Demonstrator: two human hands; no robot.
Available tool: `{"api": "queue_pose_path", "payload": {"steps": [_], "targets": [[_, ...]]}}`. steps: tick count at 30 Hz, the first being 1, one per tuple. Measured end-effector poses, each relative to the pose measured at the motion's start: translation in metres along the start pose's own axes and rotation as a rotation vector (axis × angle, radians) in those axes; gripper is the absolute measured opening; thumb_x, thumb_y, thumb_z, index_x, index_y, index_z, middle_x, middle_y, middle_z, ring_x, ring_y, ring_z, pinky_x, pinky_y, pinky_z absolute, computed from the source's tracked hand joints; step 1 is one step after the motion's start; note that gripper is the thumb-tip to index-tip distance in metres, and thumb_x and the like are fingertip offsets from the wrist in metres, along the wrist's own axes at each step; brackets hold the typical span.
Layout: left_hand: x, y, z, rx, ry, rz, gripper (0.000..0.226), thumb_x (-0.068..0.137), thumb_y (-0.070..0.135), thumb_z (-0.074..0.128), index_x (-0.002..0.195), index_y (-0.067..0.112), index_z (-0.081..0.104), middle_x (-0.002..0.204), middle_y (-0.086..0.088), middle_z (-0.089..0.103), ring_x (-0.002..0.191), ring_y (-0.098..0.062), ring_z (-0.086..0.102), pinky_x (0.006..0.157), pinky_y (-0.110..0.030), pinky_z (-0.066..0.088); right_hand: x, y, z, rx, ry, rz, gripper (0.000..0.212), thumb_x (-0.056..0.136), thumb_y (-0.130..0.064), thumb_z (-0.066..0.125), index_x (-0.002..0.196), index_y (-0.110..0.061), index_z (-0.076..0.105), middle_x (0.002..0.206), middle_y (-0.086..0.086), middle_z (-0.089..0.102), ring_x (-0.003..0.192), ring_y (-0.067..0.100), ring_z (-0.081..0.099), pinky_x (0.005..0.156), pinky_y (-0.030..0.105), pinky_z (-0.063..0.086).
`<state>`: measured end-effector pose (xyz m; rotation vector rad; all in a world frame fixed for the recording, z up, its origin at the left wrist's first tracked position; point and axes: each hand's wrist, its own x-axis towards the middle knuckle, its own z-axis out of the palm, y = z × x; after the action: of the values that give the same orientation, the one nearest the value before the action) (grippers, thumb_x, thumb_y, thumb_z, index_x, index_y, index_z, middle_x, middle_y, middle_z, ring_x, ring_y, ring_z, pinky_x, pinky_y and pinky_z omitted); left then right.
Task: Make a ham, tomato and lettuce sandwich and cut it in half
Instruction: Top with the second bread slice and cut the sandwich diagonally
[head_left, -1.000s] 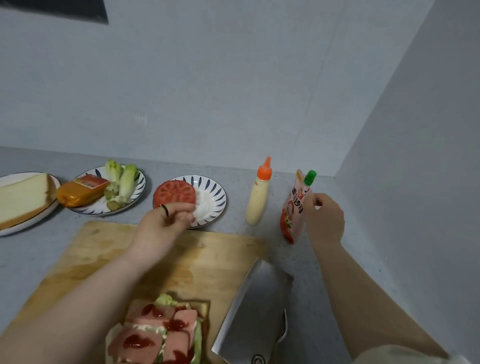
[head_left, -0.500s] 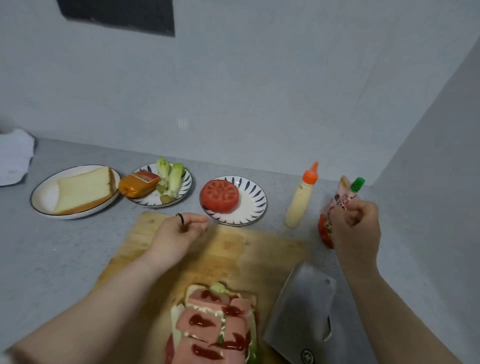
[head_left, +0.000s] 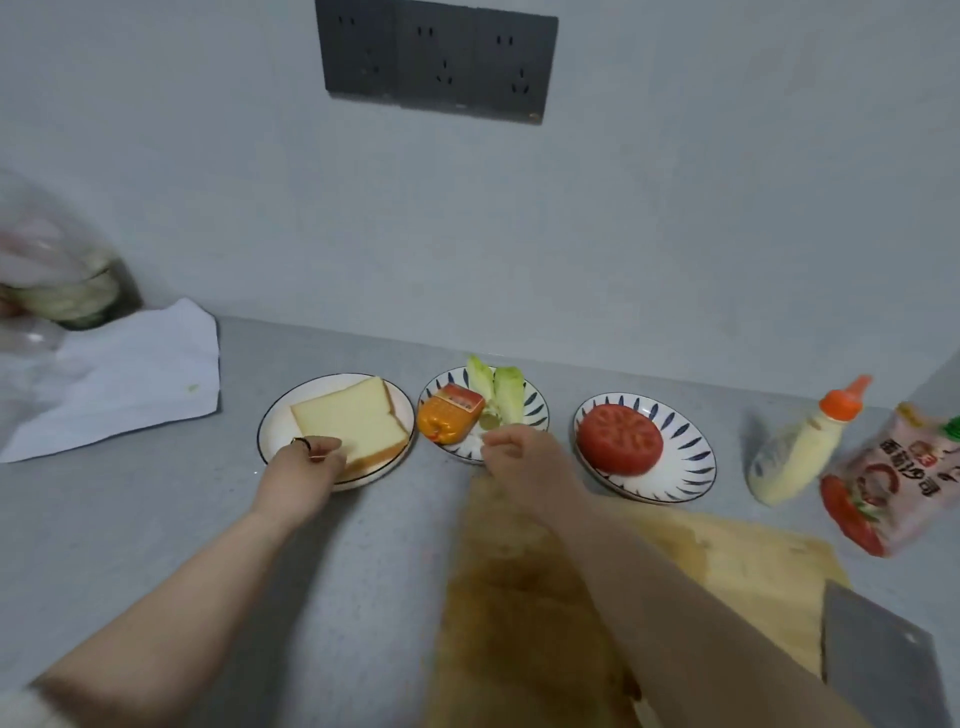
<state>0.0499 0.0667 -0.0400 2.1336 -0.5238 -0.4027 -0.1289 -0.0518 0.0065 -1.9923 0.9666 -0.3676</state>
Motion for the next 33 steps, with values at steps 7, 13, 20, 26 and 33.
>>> {"api": "queue_pose_path", "payload": {"steps": [7, 13, 20, 26, 33], "targets": [[0.061, 0.000, -0.006, 0.314, -0.186, -0.079, 0.045, 0.093, 0.012, 0.043, 0.132, -0.009, 0.032, 0.129, -0.026, 0.048, 0.119, -0.035, 0.045, 0.088, -0.028, 0.030, 0.056, -0.025, 0.071, -0.205, -0.109, -0.023, 0.038, 0.093, -0.017, 0.042, 0.131, -0.014, 0.046, 0.130, 0.010, 0.054, 0.118, 0.026, 0.048, 0.099, 0.034, 0.038], [0.089, -0.003, -0.003, 0.213, -0.173, -0.198, 0.052, 0.090, 0.011, 0.048, 0.133, -0.009, 0.027, 0.121, -0.026, 0.052, 0.112, -0.037, 0.048, 0.074, -0.030, 0.032, 0.088, -0.034, 0.106, -0.638, -0.216, -0.048, 0.045, 0.095, -0.022, 0.030, 0.140, -0.015, 0.024, 0.141, 0.015, 0.036, 0.134, 0.030, 0.019, 0.107, 0.043, 0.019], [0.093, -0.007, -0.007, 0.041, -0.114, -0.213, 0.062, 0.088, 0.006, 0.050, 0.140, -0.002, 0.018, 0.121, -0.029, 0.051, 0.112, -0.040, 0.048, 0.082, -0.035, 0.038, 0.105, -0.034, 0.126, -0.919, -0.125, -0.086, 0.049, 0.094, -0.018, 0.025, 0.140, 0.000, 0.017, 0.140, 0.015, 0.036, 0.131, 0.033, 0.022, 0.109, 0.046, 0.010], [0.095, -0.017, -0.008, -0.320, -0.088, -0.309, 0.032, 0.087, 0.001, 0.050, 0.119, 0.002, 0.043, 0.097, -0.019, 0.048, 0.091, -0.030, 0.047, 0.076, -0.033, 0.036, 0.110, -0.033, 0.130, -0.746, -0.030, -0.019, 0.058, 0.088, -0.012, 0.032, 0.143, -0.014, 0.013, 0.136, 0.013, 0.044, 0.137, 0.029, 0.016, 0.111, 0.049, -0.009], [0.091, -0.014, -0.009, -0.517, -0.073, -0.388, 0.058, 0.087, 0.003, 0.053, 0.139, 0.005, 0.026, 0.129, -0.021, 0.046, 0.095, -0.032, 0.055, 0.089, -0.038, 0.044, 0.098, -0.040, 0.123, -0.409, 0.195, -0.033, 0.032, 0.090, -0.017, 0.041, 0.121, -0.018, 0.043, 0.126, 0.002, 0.050, 0.126, 0.021, 0.032, 0.106, 0.037, 0.008]]}}
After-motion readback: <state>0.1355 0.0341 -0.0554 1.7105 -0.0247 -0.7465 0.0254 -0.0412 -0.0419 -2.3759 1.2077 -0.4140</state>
